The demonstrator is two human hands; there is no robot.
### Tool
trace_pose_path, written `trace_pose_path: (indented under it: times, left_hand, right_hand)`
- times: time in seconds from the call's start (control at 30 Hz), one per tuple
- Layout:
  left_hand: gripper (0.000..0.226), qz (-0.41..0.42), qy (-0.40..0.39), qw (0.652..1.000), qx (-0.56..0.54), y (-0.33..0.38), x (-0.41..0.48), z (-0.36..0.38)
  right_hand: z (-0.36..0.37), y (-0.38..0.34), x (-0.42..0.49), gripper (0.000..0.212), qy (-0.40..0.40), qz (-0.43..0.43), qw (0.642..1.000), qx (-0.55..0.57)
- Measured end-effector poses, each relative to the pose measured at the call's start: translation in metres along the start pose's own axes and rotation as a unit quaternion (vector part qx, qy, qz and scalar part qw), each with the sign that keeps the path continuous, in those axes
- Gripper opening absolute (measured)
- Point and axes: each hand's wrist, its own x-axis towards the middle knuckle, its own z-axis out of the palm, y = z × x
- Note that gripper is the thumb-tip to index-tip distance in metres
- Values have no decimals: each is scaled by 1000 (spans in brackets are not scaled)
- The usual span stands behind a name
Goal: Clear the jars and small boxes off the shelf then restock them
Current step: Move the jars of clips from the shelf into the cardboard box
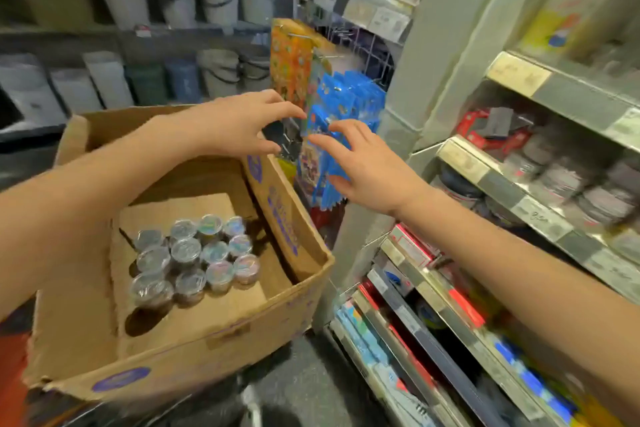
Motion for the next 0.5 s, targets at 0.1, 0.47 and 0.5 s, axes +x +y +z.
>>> trace_pose_path:
  times: [0.1, 0.47, 0.5]
  left_hand:
    - [61, 72, 19, 997, -4, 54, 19, -26]
    - [59, 237, 95, 966, -33, 203, 90, -71]
    - [59, 245, 98, 964, -37, 213, 100, -72]
  right_hand:
    - [-52, 20, -45, 66, 18, 75, 996, -36]
    - [-160, 81, -180, 64, 30, 268, 954, -131]
    - [-165, 88, -185, 65, 30, 282, 949, -139]
